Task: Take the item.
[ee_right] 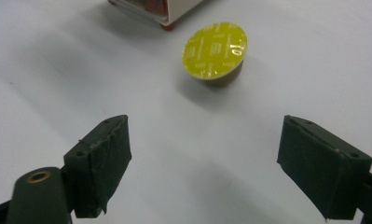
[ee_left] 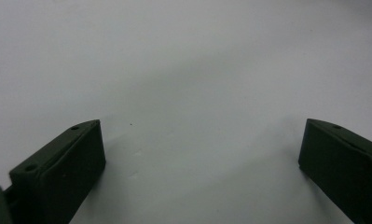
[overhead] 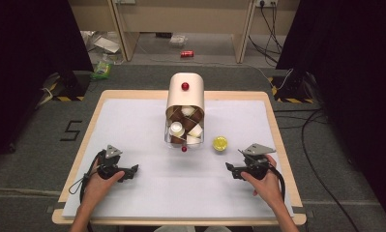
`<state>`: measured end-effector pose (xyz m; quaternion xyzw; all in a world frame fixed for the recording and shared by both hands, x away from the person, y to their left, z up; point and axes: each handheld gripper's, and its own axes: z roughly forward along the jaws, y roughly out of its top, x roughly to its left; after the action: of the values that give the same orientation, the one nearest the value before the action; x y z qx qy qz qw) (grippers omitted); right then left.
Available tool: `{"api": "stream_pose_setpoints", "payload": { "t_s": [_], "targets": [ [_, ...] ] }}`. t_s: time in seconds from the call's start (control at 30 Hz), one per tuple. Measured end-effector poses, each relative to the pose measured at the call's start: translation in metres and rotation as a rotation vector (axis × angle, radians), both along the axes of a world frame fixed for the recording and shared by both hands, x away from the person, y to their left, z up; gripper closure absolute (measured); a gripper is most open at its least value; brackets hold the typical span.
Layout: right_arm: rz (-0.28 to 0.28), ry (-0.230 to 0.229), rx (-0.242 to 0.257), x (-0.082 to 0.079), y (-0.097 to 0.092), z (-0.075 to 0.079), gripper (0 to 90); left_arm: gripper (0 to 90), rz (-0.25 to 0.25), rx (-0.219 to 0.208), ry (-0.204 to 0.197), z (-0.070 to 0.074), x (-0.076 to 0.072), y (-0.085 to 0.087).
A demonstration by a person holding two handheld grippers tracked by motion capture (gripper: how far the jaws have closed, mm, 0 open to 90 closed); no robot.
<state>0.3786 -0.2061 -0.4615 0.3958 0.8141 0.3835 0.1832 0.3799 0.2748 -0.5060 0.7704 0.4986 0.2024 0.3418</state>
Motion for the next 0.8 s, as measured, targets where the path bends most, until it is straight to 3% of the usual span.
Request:
{"api": "stream_pose_setpoints", "payload": {
  "t_s": [0.8],
  "targets": [
    [-0.010,0.043,-0.030,-0.032,-0.021,-0.019,17.4,0.0,0.000,0.000,0.000,0.000,0.000,0.000]
  ]
}}
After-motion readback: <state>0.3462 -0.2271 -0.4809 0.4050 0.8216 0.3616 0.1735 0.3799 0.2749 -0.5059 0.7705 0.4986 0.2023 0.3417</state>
